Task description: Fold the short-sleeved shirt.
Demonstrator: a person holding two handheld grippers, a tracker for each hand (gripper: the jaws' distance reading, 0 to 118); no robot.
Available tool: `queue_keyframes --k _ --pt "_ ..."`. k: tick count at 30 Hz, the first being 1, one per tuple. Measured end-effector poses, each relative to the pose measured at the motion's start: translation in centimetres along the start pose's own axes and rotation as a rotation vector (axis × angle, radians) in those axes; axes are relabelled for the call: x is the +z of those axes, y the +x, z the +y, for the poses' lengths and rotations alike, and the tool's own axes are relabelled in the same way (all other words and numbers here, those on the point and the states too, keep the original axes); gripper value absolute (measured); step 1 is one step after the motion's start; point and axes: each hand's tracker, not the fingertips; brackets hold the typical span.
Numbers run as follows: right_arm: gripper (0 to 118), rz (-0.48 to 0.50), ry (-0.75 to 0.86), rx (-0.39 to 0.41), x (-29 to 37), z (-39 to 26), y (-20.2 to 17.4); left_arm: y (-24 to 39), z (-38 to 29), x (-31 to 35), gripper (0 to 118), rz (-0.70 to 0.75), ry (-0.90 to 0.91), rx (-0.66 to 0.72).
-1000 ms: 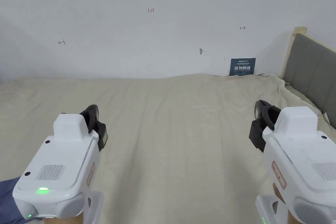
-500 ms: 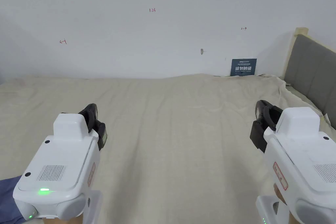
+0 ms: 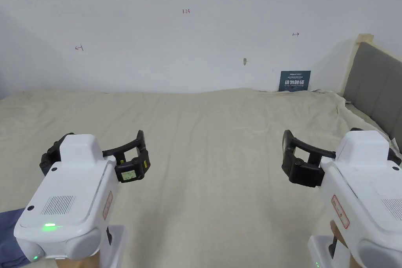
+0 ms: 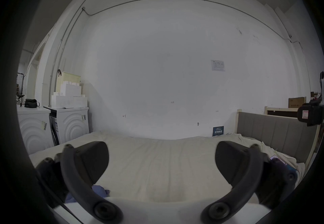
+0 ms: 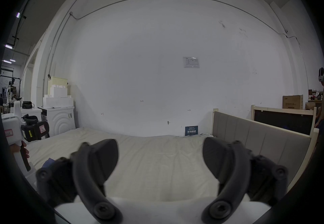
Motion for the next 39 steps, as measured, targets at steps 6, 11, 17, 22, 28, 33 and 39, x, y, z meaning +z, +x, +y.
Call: queue_keyframes --k 6,11,17,22,28,33,39 --pt "118 -0.001 0.005 -0.005 -0.01 0.12 -0.2 0.29 0.02 0.07 118 0.008 0.006 -0.02" --pt "118 -0.003 0.003 -0.007 -0.06 0.02 -0.2 0.31 -0.06 0.12 118 0.009 0.014 -0.016" --pt "118 -0.005 0.006 -0.008 0.08 0.22 -0.28 0.45 -0.05 0.29 118 0.009 0.014 -0.021" --pt "118 -0.008 0.009 -0.014 0.19 0.24 -0.28 0.47 -0.1 0.33 118 0.013 0.018 -0.029" --pt "118 -0.008 0.008 -0.006 0.13 0.12 -0.34 0.66 -0.1 0.47 118 0.017 0.024 -0.042" --pt "118 -0.01 0.008 -0.005 0.11 0.12 -0.36 0.66 -0.06 0.47 118 0.02 0.024 -0.042" --pt "118 -0.016 0.01 -0.003 0.03 -0.07 -0.25 0.6 -0.04 0.43 118 0.022 0.023 -0.039"
